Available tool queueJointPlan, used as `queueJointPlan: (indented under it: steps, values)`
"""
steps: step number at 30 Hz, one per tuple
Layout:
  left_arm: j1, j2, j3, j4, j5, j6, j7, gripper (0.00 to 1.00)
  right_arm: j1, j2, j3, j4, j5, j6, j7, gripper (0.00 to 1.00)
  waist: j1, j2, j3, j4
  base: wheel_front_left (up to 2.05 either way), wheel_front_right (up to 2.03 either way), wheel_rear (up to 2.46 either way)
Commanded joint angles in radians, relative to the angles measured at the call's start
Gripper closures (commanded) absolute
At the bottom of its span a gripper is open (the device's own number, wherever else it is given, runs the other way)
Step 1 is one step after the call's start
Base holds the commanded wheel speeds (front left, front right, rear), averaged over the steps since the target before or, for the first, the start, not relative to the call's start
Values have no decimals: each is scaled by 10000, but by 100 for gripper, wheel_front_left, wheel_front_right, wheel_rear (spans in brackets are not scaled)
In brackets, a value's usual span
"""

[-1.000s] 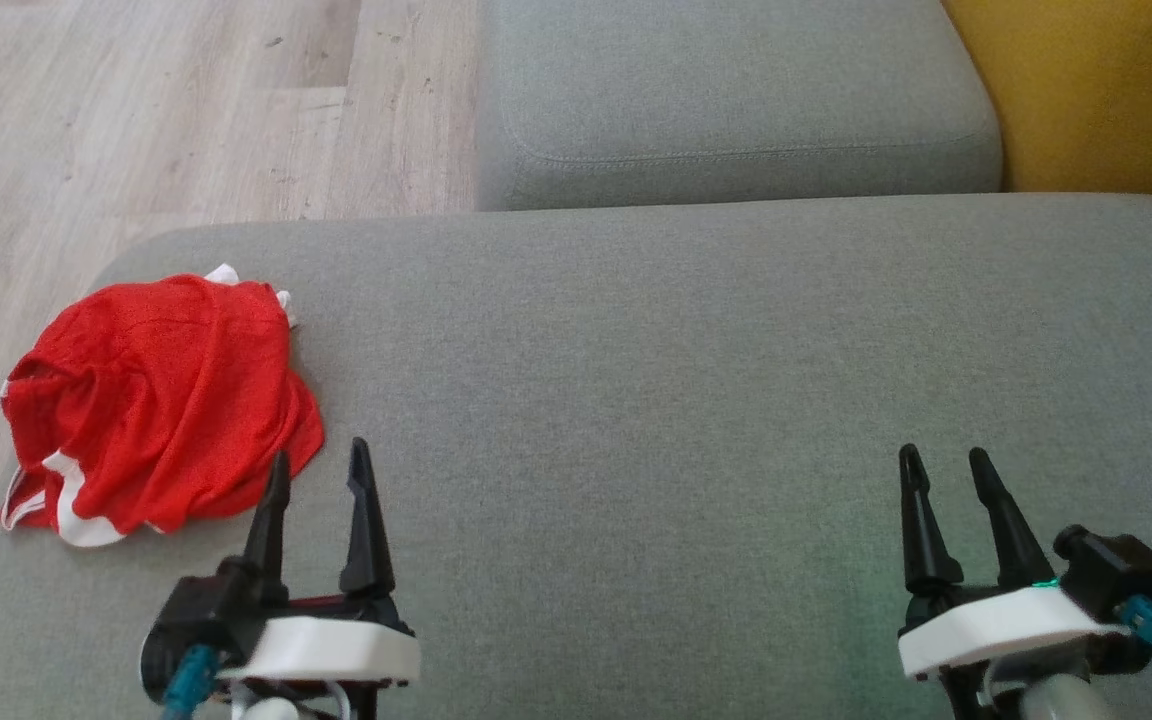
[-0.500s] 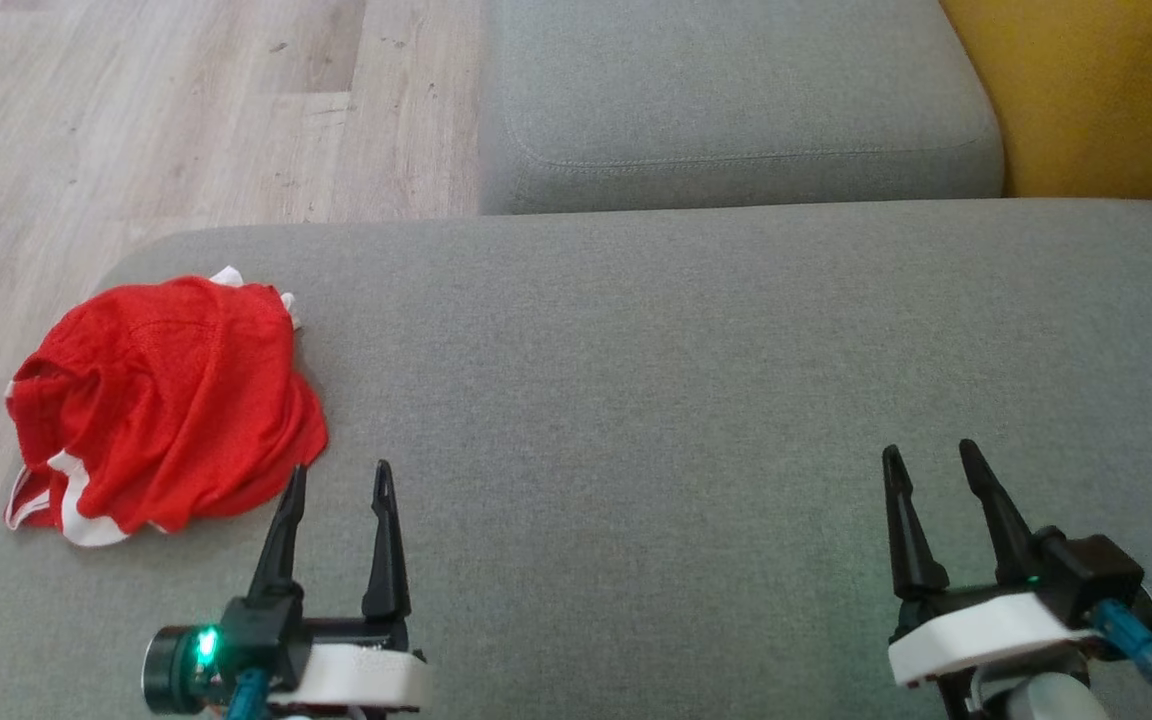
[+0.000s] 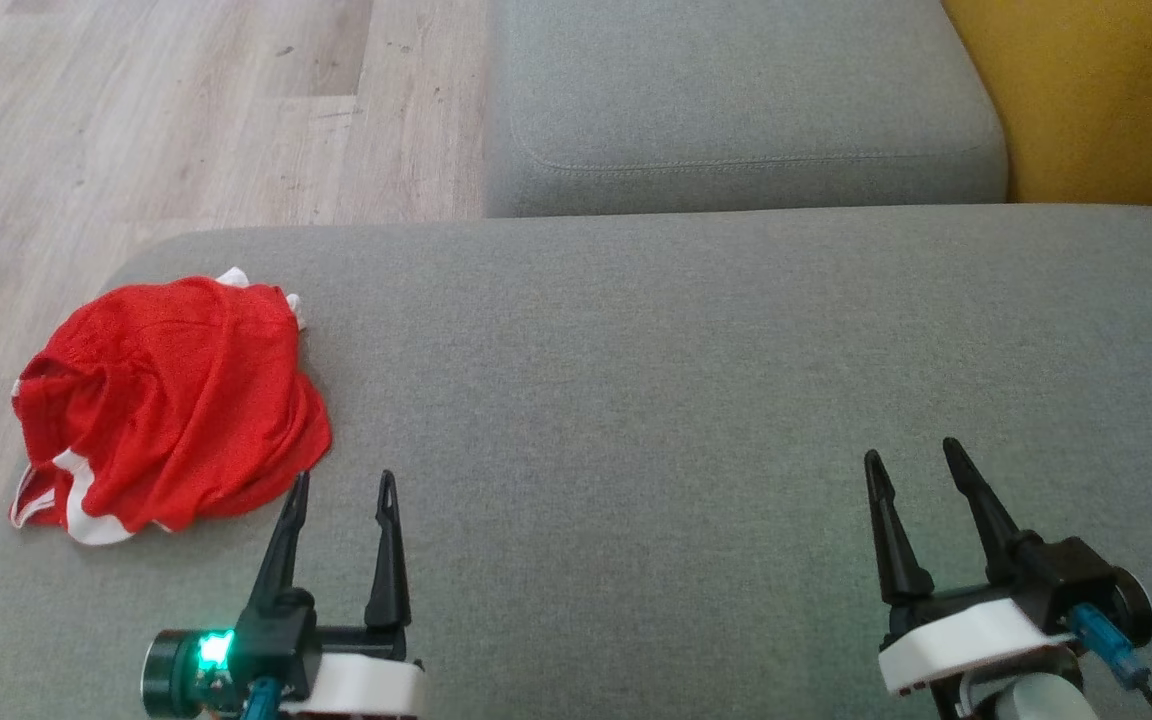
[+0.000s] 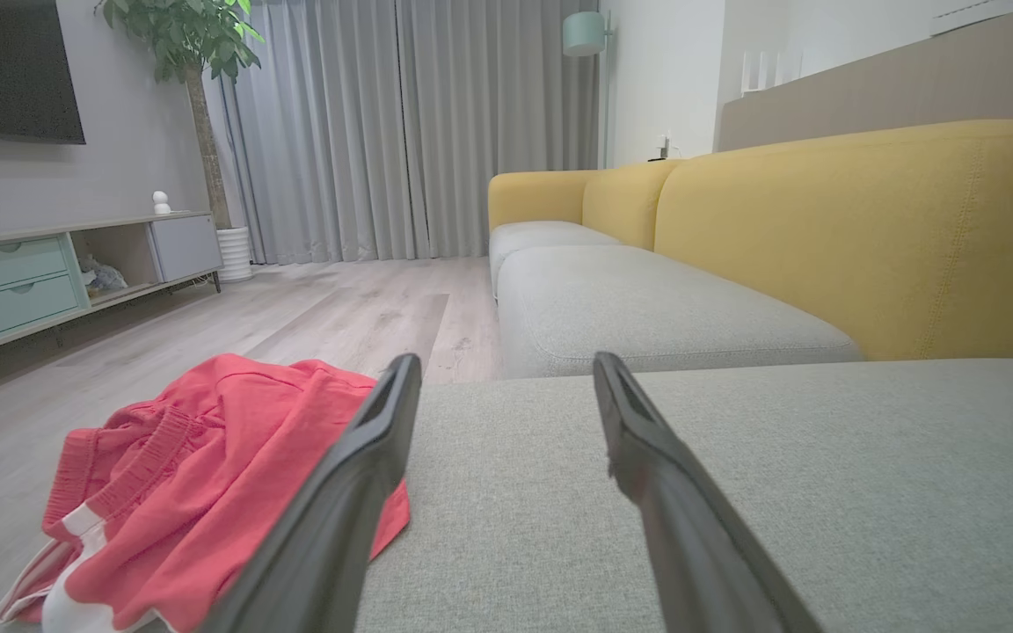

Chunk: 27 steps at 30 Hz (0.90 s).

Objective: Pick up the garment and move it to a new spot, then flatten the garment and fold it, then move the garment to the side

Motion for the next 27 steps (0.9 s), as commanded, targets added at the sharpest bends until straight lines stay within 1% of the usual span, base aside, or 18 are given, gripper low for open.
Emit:
queueJointPlan:
  steps: [1,9,13,16,20,21,27]
  values:
    - [-276,35,394,-263,53,84,-95,0,-327,-83,253,-331,46,77,-137,0,0,0,-7,-1,0,0,0]
    - [-241,35,524,-114,83,54,-95,0,-306,-83,275,-287,89,77,-137,0,0,0,-28,37,0,0,0]
    - [-230,35,594,-59,148,87,-95,0,-271,-83,311,-241,94,77,-137,0,0,0,18,285,0,0,0]
    - [-256,35,737,-118,166,75,-95,0,-287,-83,305,-229,127,77,-137,0,0,0,137,783,0,0,0]
    - [-335,35,965,-274,180,26,-95,0,-353,-83,254,-232,144,77,-137,0,0,0,353,1762,0,0,0]
    - [-335,35,965,-274,180,26,-95,0,-353,-83,254,-232,144,77,-137,0,0,0,353,1762,0,0,0]
    - [-445,35,1213,-340,221,37,-95,0,-514,-83,-4,-188,103,77,-138,0,0,0,652,3440,0,0,0]
